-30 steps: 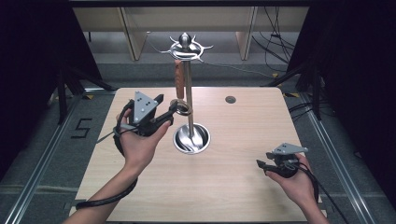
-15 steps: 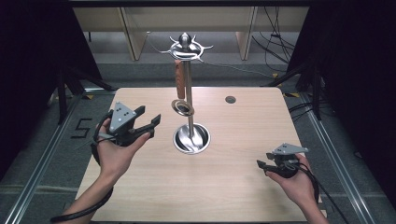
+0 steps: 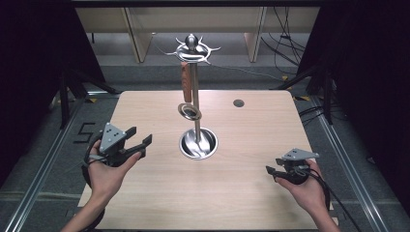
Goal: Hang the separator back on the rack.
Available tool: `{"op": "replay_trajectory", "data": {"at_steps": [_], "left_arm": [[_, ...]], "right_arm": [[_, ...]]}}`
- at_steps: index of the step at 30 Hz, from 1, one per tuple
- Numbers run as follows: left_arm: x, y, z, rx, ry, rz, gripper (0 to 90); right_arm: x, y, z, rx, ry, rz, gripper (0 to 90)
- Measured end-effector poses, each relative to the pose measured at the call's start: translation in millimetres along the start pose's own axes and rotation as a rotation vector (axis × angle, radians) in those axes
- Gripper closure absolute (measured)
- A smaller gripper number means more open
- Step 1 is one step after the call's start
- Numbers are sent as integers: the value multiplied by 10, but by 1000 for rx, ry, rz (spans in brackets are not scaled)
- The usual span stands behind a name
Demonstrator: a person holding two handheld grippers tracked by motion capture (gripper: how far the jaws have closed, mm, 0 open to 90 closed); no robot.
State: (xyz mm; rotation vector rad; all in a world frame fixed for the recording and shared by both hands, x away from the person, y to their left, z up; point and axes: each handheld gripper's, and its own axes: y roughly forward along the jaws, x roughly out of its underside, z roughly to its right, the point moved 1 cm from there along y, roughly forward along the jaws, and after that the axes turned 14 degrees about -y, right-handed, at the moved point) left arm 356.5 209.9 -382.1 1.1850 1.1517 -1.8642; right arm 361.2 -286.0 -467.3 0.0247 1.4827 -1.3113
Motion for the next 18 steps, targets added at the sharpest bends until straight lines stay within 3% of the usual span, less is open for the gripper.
{"op": "replay_trajectory", "data": {"at_steps": [6,13,18], "left_arm": [[167,-59,-157,-38,-19,-32,384],[362,-100,-322,-80,-42,-68,377],[523,-120,-532,-123,-48,-103,377]], "right_arm": [[0,1,-8,-16,17,-5,494],[0,-3,-7,1,7,-6,493],[2,-8,-10,-1,16,-10,493]]}}
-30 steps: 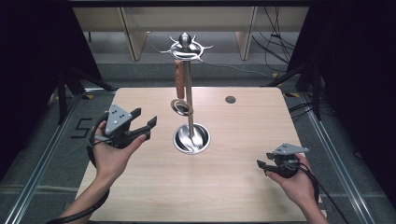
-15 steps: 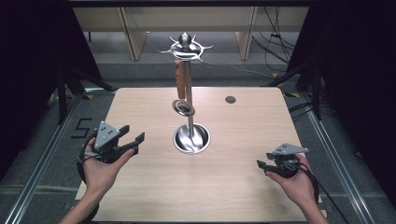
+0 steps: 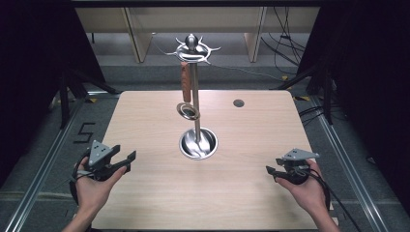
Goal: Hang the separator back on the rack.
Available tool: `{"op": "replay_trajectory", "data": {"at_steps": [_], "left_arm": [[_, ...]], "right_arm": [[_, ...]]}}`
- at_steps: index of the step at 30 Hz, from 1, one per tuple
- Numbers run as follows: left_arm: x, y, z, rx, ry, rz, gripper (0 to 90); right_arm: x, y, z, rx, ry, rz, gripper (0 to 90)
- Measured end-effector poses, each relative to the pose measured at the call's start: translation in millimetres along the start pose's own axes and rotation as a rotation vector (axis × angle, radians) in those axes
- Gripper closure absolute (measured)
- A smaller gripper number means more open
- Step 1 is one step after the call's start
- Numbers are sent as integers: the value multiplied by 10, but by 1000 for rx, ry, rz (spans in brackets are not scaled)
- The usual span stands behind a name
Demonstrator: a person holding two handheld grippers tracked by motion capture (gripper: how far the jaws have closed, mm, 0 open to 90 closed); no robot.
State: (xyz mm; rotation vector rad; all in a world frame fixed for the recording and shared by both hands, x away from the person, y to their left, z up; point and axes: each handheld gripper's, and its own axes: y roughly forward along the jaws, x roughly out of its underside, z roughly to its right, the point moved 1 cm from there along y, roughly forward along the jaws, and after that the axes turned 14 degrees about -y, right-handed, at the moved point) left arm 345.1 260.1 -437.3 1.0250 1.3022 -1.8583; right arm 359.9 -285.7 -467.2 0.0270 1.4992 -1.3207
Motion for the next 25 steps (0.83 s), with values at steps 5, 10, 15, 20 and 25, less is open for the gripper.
{"op": "replay_trajectory", "data": {"at_steps": [5,10,15,20,25], "left_arm": [[78,26,-173,-50,-23,-38,377],[196,92,-298,-84,-36,-95,395],[195,87,-311,-82,-48,-95,400],[199,94,-322,-79,-50,-100,400],[192,83,-333,-81,-50,-100,398]], "right_arm": [[-7,-12,-18,-10,30,-13,493],[-3,7,-2,-19,5,6,493],[-3,5,1,-1,-10,13,493],[-1,14,-35,-27,31,11,491],[-7,-9,-12,-17,22,18,490]]}}
